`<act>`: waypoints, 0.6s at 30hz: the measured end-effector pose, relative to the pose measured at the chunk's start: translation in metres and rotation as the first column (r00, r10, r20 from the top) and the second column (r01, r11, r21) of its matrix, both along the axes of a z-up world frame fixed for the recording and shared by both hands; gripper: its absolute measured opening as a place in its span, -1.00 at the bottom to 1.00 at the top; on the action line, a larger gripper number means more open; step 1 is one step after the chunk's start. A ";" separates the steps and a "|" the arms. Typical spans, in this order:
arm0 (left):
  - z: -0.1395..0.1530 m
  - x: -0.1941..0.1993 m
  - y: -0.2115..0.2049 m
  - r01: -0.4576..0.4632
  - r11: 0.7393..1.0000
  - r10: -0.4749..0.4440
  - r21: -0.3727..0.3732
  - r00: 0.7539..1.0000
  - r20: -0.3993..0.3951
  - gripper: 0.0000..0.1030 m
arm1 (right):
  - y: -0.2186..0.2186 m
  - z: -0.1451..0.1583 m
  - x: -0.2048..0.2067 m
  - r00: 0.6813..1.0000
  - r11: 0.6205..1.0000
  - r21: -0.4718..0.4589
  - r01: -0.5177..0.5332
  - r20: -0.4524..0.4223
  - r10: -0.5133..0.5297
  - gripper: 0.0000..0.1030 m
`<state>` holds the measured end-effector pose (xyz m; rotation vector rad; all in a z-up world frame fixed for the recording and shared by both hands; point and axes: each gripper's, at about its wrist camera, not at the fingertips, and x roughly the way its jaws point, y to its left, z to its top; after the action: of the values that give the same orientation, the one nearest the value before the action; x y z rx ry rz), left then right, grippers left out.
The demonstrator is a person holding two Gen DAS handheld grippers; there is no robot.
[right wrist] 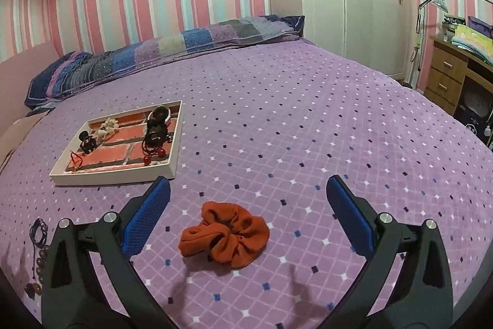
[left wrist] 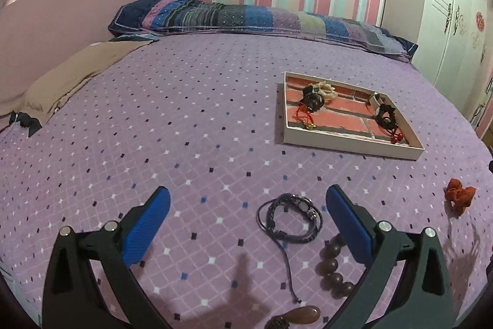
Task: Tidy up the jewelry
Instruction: 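Move both tools back toward the orange scrunchie and brown tassel, then grasp the brown tassel pendant with the left tool while the right tool grasps the orange scrunchie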
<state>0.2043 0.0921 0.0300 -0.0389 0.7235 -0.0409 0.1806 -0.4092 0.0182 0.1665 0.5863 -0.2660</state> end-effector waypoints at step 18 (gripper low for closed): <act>-0.018 -0.032 0.012 0.016 1.000 -0.016 0.007 0.999 -0.045 0.92 | 0.000 -0.016 -0.013 0.999 0.999 -0.011 0.035 -0.024 -0.035 0.92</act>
<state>0.1720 0.1039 0.0119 -0.0270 0.7693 -0.0529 0.1678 -0.4093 0.0023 0.1637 0.6061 -0.3053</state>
